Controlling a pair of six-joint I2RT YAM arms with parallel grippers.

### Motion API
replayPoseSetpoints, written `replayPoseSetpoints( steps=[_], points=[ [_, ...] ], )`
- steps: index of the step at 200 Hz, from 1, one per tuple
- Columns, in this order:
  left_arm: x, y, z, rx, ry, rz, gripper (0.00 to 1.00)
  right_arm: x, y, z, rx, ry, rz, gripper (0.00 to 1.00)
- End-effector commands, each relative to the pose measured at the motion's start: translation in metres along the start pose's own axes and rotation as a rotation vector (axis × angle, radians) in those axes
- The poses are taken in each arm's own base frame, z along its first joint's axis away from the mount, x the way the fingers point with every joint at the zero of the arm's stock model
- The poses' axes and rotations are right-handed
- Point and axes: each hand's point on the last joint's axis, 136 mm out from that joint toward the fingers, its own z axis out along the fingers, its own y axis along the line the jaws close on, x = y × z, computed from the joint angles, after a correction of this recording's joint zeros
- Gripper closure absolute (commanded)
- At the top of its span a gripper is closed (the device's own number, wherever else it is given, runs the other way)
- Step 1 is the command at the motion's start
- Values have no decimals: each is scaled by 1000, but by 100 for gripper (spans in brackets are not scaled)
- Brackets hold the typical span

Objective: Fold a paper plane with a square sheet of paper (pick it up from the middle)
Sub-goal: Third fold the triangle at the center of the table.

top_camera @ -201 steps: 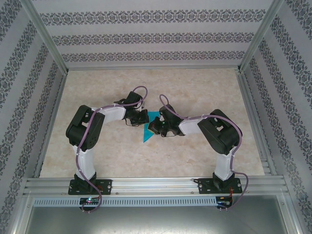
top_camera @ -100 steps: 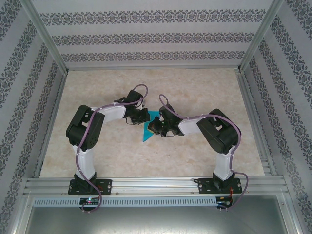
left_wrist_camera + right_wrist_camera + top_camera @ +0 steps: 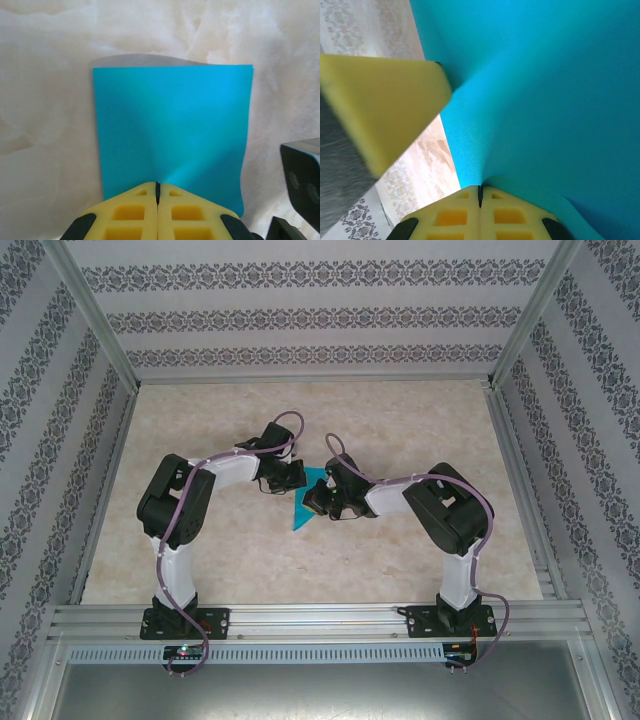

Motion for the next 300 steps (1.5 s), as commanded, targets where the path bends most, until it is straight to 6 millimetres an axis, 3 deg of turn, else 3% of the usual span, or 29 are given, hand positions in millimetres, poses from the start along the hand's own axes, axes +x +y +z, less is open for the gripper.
replayPoseSetpoints(
  steps=[1,156,237,300],
  points=[
    [4,15,6,-47,39,-15,94,5,-3,8,15,22,-24,98],
    [12,24,10,-79,75,-24,96,7,-14,7,69,43,-51,97],
    [6,17,5,-71,67,-12,96,11,-26,9,117,71,-77,93],
    [8,18,8,-74,81,-13,98,10,-4,3,36,69,-124,95]
  ],
)
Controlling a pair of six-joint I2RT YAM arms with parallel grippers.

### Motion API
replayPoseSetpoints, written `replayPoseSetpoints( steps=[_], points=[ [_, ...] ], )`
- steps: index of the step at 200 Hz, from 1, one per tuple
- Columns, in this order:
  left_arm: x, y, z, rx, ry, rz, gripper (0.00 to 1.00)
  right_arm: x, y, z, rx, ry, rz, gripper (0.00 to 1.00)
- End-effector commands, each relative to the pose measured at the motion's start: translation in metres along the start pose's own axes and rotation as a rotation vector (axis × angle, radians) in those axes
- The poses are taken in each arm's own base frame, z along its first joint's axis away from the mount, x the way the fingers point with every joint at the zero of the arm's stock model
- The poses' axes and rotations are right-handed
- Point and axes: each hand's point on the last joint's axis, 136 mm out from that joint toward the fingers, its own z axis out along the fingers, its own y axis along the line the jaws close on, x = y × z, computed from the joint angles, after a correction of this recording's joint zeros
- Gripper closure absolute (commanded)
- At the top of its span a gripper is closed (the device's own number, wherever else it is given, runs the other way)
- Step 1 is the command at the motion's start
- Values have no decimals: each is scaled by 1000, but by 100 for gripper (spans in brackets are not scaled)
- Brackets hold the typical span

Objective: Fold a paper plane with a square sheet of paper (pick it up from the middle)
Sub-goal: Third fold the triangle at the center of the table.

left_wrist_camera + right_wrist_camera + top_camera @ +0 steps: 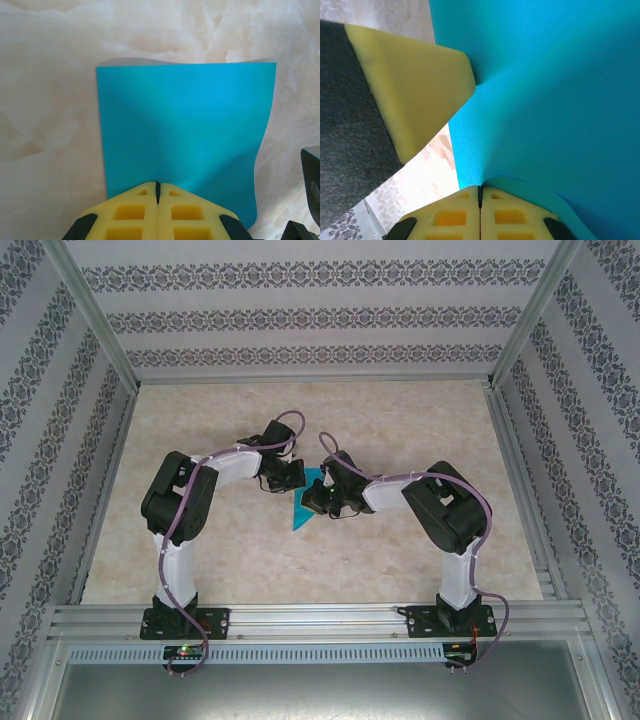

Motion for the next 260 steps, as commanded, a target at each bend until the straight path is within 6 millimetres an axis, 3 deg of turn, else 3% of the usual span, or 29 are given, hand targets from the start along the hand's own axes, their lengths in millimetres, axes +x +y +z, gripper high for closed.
replayPoseSetpoints(
  steps=[1,32,88,120,135,169,209,236,260],
  points=[
    [7,14,7,-45,45,-3,98,8,-4,1,6,31,-18,95],
    [7,14,8,-43,46,-3,98,5,-1,0,-8,23,-24,95],
    [6,12,3,-44,40,-6,97,9,-19,6,44,41,6,95],
    [-10,10,-22,-53,-33,-43,85,12,-30,7,92,51,19,84],
    [-16,20,-36,-78,-61,-91,80,13,-32,8,95,56,23,76],
    [-24,45,-63,-88,-128,-203,74,14,-34,10,101,62,33,72],
    [-20,61,-83,-100,-163,-235,71,14,-37,9,110,58,32,67],
    [-11,56,-86,-54,-157,-227,71,14,-38,8,113,52,28,63],
    [1,48,-86,-1,-139,-224,72,14,-40,8,122,49,27,68]
  ],
)
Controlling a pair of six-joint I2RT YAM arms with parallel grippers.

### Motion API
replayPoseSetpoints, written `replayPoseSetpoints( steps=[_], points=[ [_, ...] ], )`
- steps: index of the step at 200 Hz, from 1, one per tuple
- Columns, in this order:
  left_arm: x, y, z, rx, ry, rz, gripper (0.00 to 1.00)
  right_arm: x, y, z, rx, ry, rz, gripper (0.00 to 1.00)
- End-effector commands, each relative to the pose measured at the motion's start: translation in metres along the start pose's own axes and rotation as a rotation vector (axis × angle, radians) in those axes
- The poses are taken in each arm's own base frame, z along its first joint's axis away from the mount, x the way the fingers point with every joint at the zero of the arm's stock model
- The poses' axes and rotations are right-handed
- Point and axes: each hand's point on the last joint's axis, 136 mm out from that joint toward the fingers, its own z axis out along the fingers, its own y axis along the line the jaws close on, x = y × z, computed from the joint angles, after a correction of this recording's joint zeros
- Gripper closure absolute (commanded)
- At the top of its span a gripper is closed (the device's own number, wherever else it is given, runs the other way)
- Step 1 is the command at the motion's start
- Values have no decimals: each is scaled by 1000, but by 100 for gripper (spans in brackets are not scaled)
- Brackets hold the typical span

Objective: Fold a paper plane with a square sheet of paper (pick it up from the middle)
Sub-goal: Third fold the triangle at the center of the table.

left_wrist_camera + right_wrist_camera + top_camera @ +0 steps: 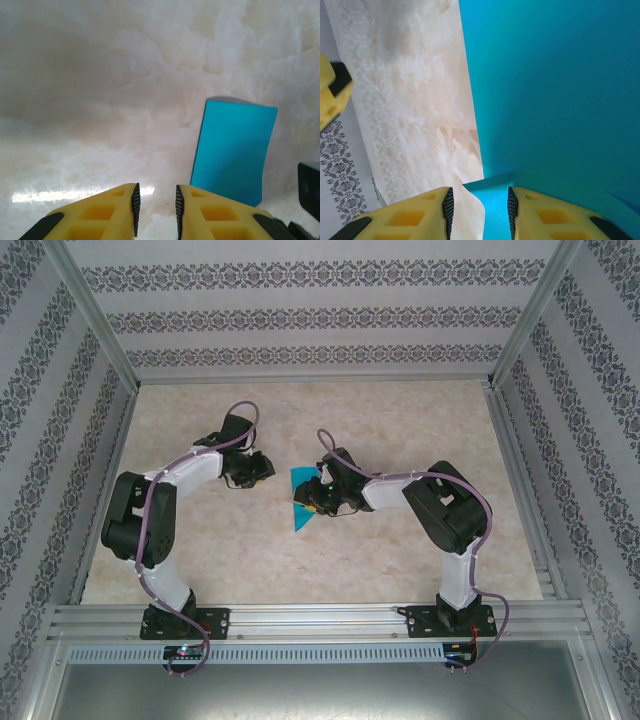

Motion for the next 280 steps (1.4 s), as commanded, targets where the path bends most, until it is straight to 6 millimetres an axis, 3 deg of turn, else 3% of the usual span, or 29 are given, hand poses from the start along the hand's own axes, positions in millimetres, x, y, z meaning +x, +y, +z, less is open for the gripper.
replayPoseSetpoints(
  steps=[1,48,95,151,191,280],
  points=[
    [13,-6,-6,57,21,-8,72,14,-53,6,163,22,57,69],
    [46,-17,-10,107,67,24,82,16,-62,6,211,20,60,93],
    [88,-36,-7,177,147,58,93,18,-70,5,259,13,59,97],
    [129,-52,11,221,249,73,96,21,-72,7,267,19,65,98],
    [136,-51,22,212,270,74,96,22,-72,9,269,24,68,98],
    [149,-28,40,135,309,40,96,21,-72,9,274,29,69,98]
  ],
)
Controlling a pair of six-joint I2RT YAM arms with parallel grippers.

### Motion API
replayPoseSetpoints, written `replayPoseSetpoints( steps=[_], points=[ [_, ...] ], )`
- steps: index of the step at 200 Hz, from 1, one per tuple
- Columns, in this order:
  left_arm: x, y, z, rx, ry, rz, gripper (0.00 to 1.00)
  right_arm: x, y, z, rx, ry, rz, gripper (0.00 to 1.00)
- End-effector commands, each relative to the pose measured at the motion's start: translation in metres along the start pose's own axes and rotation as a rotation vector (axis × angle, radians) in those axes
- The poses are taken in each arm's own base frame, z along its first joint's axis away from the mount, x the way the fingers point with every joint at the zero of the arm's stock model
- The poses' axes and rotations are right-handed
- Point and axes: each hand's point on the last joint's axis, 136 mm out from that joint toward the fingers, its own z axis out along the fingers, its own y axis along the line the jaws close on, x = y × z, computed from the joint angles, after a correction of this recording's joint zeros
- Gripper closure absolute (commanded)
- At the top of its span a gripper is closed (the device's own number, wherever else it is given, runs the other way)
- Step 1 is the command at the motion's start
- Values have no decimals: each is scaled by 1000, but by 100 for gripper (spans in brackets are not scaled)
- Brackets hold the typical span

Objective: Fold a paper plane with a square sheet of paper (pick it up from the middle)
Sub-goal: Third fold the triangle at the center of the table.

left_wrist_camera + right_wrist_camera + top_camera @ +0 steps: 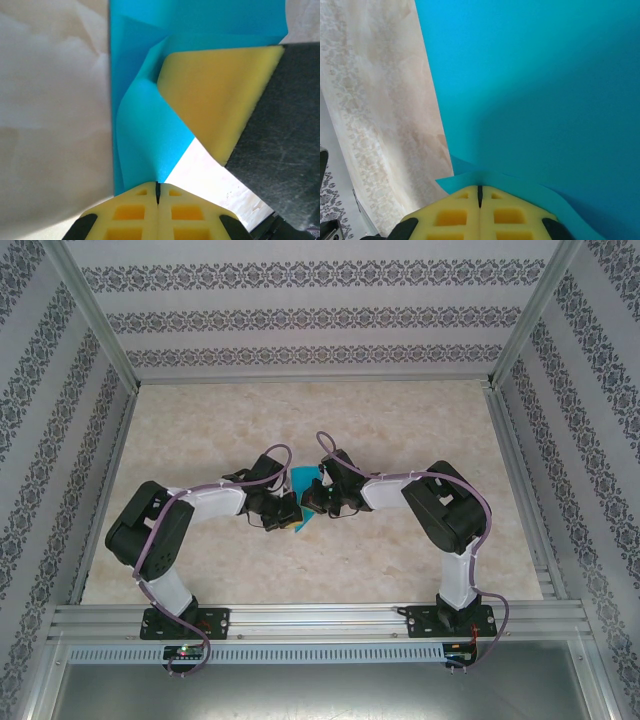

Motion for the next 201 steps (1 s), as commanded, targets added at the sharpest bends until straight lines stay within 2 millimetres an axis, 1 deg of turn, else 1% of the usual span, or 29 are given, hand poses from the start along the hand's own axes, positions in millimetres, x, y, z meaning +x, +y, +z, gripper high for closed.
replayPoseSetpoints(
  steps=[1,37,75,102,116,141,168,180,201],
  points=[
    [8,7,7,-12,13,-22,96,22,-57,12,197,49,56,98],
    [17,20,13,-22,17,-70,96,23,-59,12,201,51,58,98],
    [20,22,10,-35,15,-69,96,24,-61,13,205,55,60,98],
    [27,32,9,-83,27,-72,96,24,-63,13,208,55,62,98],
    [32,33,10,-108,42,-54,96,25,-64,13,211,57,64,98],
    [44,48,11,-203,71,-34,97,24,-66,13,217,50,71,98],
    [54,59,6,-250,82,-30,97,23,-71,11,224,31,85,98],
    [58,60,5,-246,87,-23,98,22,-74,11,228,24,96,98],
    [65,56,2,-232,101,14,98,22,-78,12,230,22,112,98]
  ],
)
